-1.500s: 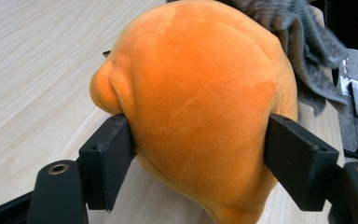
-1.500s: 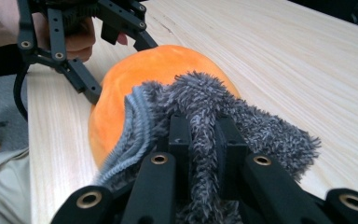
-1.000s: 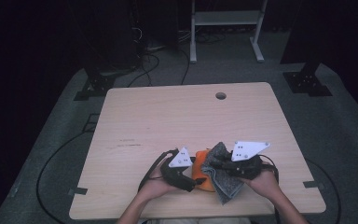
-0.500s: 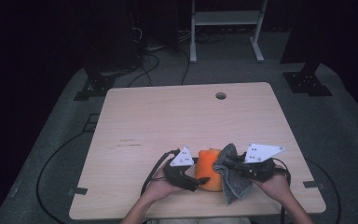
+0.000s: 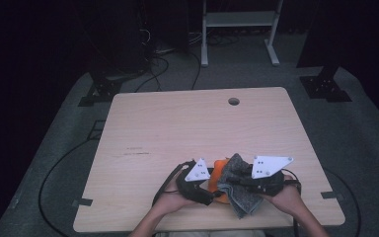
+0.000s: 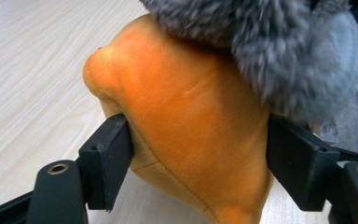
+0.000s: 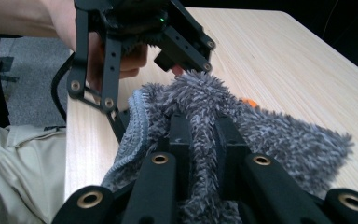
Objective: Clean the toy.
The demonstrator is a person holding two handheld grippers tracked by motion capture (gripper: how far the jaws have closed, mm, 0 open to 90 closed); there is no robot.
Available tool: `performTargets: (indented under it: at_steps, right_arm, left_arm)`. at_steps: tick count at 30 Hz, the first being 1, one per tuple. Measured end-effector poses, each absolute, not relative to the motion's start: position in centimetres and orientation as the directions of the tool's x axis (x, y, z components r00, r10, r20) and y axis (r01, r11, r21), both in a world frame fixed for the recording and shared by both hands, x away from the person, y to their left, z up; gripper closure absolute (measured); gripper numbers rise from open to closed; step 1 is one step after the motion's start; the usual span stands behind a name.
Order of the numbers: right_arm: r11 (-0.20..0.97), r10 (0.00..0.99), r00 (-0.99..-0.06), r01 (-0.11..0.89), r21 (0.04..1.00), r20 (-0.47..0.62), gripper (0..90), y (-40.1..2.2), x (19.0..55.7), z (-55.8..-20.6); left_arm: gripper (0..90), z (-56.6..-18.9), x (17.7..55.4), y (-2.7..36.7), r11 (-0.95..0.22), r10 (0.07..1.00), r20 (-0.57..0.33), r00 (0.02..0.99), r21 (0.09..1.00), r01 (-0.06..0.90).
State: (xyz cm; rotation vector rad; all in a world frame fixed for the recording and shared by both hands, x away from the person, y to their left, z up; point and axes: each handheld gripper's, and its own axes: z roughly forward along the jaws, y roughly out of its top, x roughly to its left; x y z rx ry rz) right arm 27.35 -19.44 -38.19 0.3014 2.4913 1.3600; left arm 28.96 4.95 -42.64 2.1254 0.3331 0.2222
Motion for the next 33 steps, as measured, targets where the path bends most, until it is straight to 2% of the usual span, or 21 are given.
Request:
performTargets:
  at_steps: [4,5,6,8,13,19,24,25,27,28,29,30,31,32,33]
  right_arm:
    - [0.535,0.368,-0.921,0.095,0.84,-0.13,79.4,-21.0,28.0,-38.8]
    - [0.529,0.379,-0.918,0.108,0.841,-0.12,79.4,-21.5,28.1,-39.1]
    - [0.529,0.379,-0.918,0.108,0.841,-0.12,79.4,-21.5,28.1,-39.1]
    - [0.503,0.394,-0.914,0.127,0.855,-0.096,79.4,-22.3,27.8,-39.6]
    - [0.505,0.394,-0.913,0.124,0.854,-0.1,79.4,-22.2,27.5,-39.3]
    - [0.536,0.29,-0.947,0.044,0.843,-0.135,79.5,-20.0,27.2,-38.0]
    - [0.511,0.351,-0.931,0.096,0.854,-0.105,79.5,-21.0,28.5,-38.1]
    - [0.509,0.382,-0.921,0.134,0.85,-0.083,79.5,-21.6,29.0,-38.5]
    - [0.505,0.385,-0.92,0.138,0.852,-0.079,79.5,-21.8,29.0,-38.7]
    - [0.495,0.392,-0.917,0.14,0.858,-0.076,79.6,-21.8,28.6,-39.0]
    - [0.492,0.39,-0.917,0.134,0.86,-0.081,79.6,-21.7,28.4,-39.2]
    - [0.492,0.39,-0.917,0.134,0.86,-0.081,79.6,-21.7,28.4,-39.2]
    - [0.487,0.383,-0.921,0.133,0.863,-0.074,79.6,-21.6,28.1,-39.3]
    - [0.485,0.373,-0.925,0.131,0.864,-0.07,79.6,-21.3,27.7,-39.5]
    - [0.491,0.367,-0.926,0.116,0.863,-0.084,79.6,-21.1,27.2,-39.8]
  left_arm:
    - [26.7,-43.0,29.5,5.5,-0.511,0.329,0.001,0.944,0.841,0.177]
    - [23.0,-43.2,29.8,5.7,-0.491,0.302,-0.052,0.952,0.848,0.202]
    - [19.0,-43.2,29.8,5.7,-0.491,0.302,-0.052,0.952,0.848,0.202]
    - [18.0,-43.3,30.1,5.6,-0.479,0.293,-0.098,0.951,0.846,0.234]
    - [23.2,-43.2,29.8,5.3,-0.501,0.299,-0.051,0.953,0.841,0.202]
    - [26.8,-43.0,28.9,5.1,-0.571,0.275,0.061,0.959,0.814,0.112]
    - [27.9,-43.4,28.8,5.5,-0.589,0.262,0.087,0.961,0.803,0.088]
    - [26.6,-43.4,28.9,5.5,-0.584,0.267,0.077,0.961,0.805,0.098]
    - [24.1,-43.4,29.2,5.6,-0.57,0.273,0.042,0.961,0.812,0.126]
    - [15.9,-43.2,29.5,5.5,-0.533,0.274,-0.033,0.961,0.826,0.181]
    - [12.7,-43.1,29.7,5.5,-0.502,0.277,-0.087,0.957,0.836,0.221]
    - [11.6,-43.1,29.7,5.5,-0.502,0.277,-0.087,0.957,0.836,0.221]
    - [11.6,-43.1,29.9,5.5,-0.475,0.279,-0.128,0.952,0.843,0.252]
    - [12.9,-43.1,29.9,5.4,-0.475,0.282,-0.127,0.951,0.843,0.253]
    - [19.4,-43.2,29.6,5.4,-0.504,0.286,-0.07,0.956,0.837,0.213]
